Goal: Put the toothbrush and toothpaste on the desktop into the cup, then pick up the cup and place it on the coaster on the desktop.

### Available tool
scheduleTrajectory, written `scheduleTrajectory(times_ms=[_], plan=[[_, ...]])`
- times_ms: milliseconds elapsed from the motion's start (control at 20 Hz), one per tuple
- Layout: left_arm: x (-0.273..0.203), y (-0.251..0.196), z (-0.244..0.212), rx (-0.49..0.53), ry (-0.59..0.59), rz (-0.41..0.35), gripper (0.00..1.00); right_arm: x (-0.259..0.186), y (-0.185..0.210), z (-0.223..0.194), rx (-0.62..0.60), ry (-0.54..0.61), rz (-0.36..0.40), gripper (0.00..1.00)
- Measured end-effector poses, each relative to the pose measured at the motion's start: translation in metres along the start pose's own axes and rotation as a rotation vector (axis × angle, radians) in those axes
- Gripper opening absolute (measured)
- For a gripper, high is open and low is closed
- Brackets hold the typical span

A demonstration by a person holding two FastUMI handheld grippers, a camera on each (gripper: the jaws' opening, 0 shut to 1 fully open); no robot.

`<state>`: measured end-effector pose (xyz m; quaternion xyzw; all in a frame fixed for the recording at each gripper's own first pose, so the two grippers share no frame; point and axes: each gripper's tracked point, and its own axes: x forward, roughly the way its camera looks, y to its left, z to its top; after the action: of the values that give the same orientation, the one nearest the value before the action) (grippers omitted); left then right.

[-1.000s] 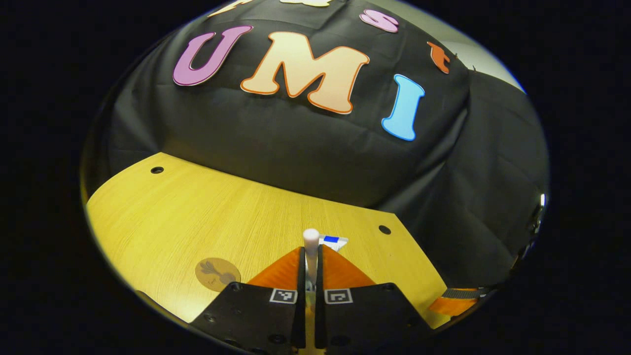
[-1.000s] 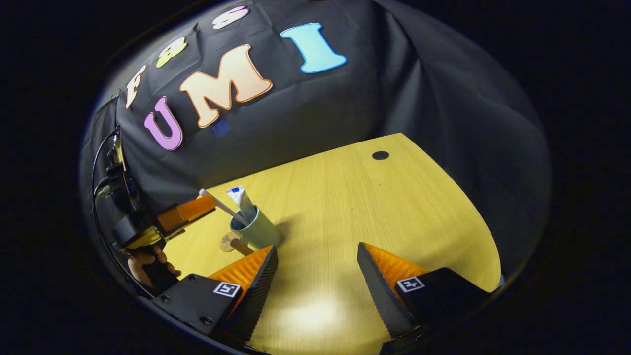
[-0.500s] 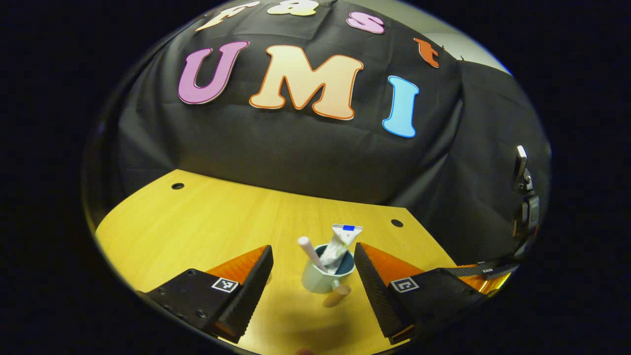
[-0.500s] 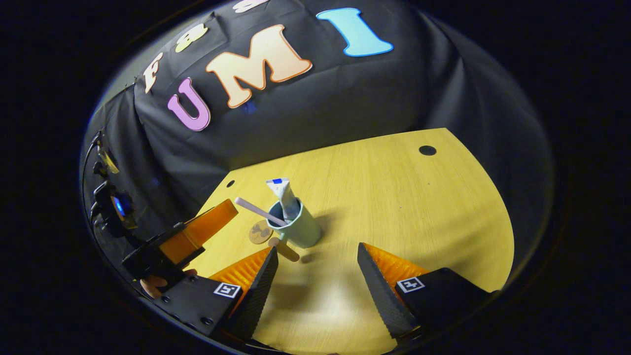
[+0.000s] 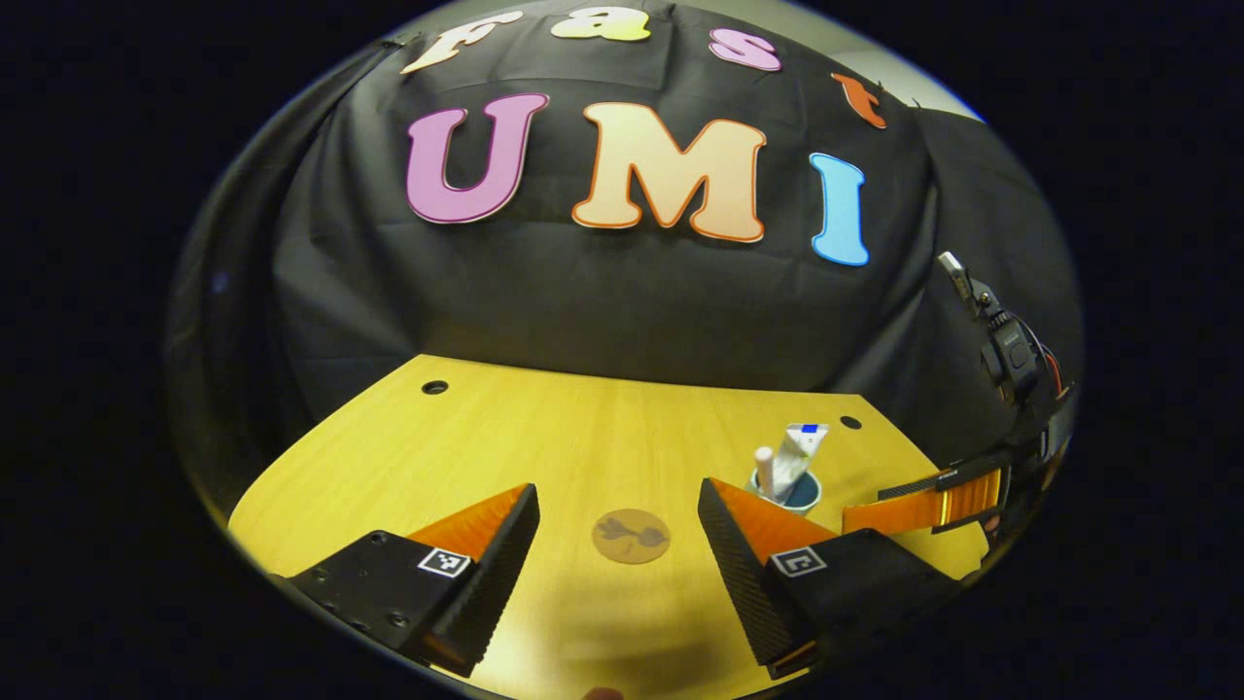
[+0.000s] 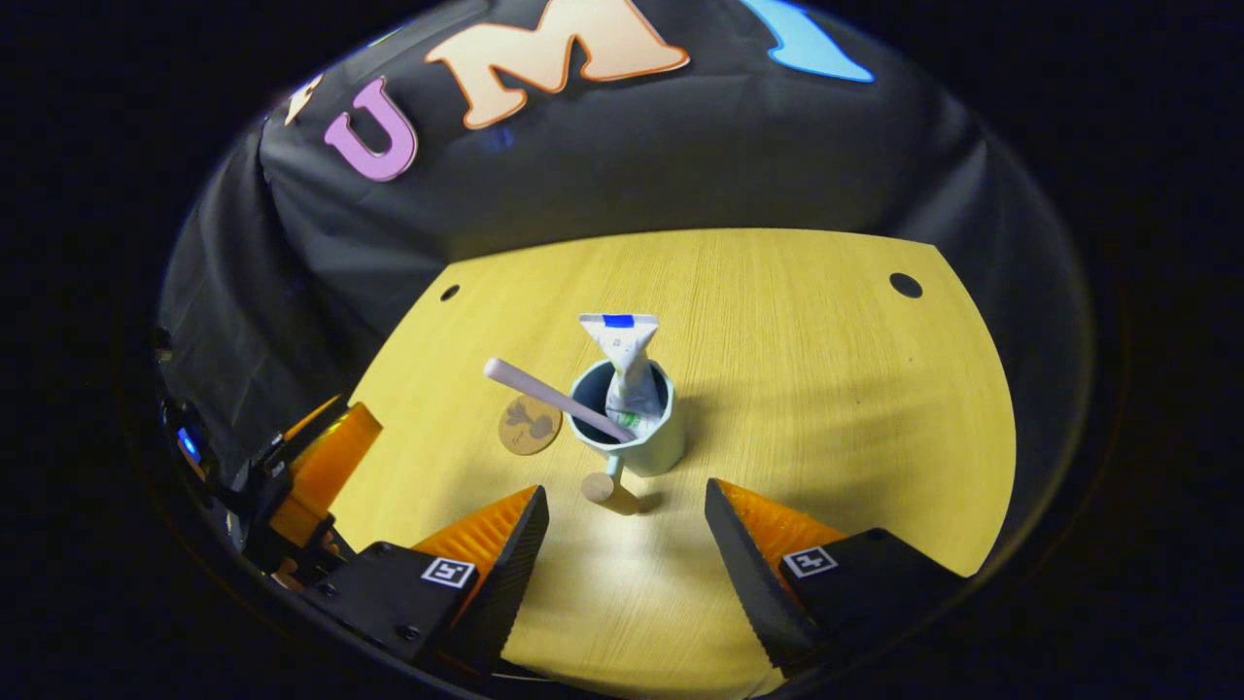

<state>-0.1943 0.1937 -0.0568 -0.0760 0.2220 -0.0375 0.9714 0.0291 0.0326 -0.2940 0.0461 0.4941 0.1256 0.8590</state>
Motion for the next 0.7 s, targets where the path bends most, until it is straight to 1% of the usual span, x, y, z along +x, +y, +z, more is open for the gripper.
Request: scheduleTrajectory(times_ms=[50,100,150,250,300,350,400,550,600,650,700], plan=[[-0.002,0.009,-0.001,-0.001,0.000,0.009,0.95,0.006,0.005,-0.001,-0.006,0.029,-0.005,0.99],[-0.004,0.017,0.000,-0.002,0.001,0.018,0.95,0.013,0.008,-0.003,-0.013,0.053,-0.010,0.94],[-0.006,0.025,0.000,0.001,0.000,0.025,0.95,0.020,0.011,-0.004,-0.029,0.080,-0.021,0.99],[-0.010,0.037,-0.001,0.003,-0.005,0.033,0.95,0.035,0.010,-0.008,-0.057,0.131,-0.055,0.99],[-0.012,0.043,-0.001,0.002,-0.006,0.037,0.95,0.043,0.013,-0.011,-0.056,0.161,-0.056,0.99],[-0.013,0.048,-0.002,-0.001,-0.006,0.037,0.95,0.048,0.014,-0.014,-0.052,0.191,-0.063,0.92],[-0.015,0.053,-0.003,-0.002,-0.005,0.041,0.95,0.054,0.014,-0.015,-0.049,0.215,-0.074,0.97],[-0.018,0.069,-0.005,-0.016,-0.002,0.048,0.95,0.075,0.008,-0.019,-0.038,0.263,-0.120,0.96],[-0.018,0.074,-0.006,-0.018,-0.003,0.052,0.95,0.080,0.006,-0.019,-0.035,0.274,-0.131,0.88],[-0.020,0.080,-0.005,-0.018,-0.002,0.058,0.95,0.086,0.006,-0.019,-0.031,0.286,-0.144,0.88],[-0.021,0.086,-0.006,-0.018,-0.002,0.064,0.95,0.091,0.003,-0.020,-0.032,0.300,-0.157,0.84]])
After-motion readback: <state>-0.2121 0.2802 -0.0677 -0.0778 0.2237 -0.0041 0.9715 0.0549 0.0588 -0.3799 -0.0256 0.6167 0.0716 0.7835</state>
